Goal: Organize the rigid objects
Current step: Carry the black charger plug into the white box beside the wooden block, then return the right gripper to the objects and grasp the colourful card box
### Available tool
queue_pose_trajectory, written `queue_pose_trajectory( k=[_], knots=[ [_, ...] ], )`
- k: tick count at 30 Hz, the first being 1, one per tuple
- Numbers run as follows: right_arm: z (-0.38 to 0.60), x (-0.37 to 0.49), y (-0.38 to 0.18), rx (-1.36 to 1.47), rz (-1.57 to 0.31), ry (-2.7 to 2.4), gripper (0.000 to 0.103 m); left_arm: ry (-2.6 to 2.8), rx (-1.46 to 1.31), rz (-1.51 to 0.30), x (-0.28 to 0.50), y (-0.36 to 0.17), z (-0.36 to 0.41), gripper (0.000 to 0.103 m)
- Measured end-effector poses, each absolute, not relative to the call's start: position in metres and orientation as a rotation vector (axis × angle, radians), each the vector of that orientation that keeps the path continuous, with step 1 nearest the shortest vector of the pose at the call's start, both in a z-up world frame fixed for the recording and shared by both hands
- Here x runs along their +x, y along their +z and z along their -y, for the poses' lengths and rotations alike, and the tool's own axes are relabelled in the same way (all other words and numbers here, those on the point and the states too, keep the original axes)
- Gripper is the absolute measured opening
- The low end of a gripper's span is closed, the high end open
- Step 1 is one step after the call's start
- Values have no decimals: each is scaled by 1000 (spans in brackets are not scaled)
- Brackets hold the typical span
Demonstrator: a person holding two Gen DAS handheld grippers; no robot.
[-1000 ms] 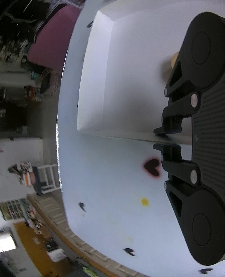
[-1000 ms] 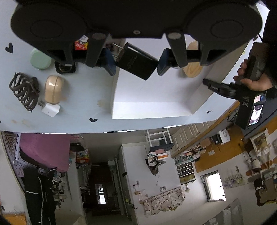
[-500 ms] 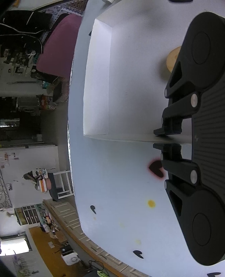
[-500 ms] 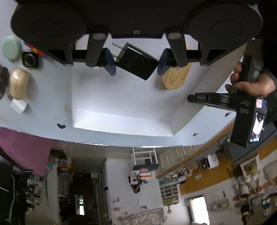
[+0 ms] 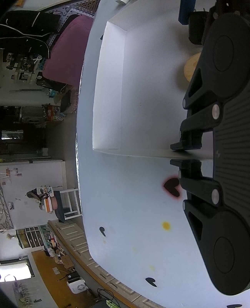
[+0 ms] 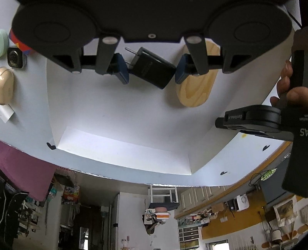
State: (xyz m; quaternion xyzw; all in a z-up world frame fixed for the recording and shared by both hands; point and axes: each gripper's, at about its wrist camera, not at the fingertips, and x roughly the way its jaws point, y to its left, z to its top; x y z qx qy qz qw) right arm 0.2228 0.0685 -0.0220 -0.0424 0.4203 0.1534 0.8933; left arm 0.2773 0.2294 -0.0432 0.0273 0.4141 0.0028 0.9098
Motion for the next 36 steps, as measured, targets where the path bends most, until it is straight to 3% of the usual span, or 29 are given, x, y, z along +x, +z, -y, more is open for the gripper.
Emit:
queue_pose_trajectory(
  k=[5,9,36],
  knots=[
    [-70,221,-21,-91,-870,305,54,2,43,-857,275,-43,-231,10],
    [-69,217,-14,-96,-851,293,63,-1,36,-858,275,-44,-232,9],
    [10,137,58,-37,-664,195,68,2,51,-860,275,-45,-231,9]
  ],
)
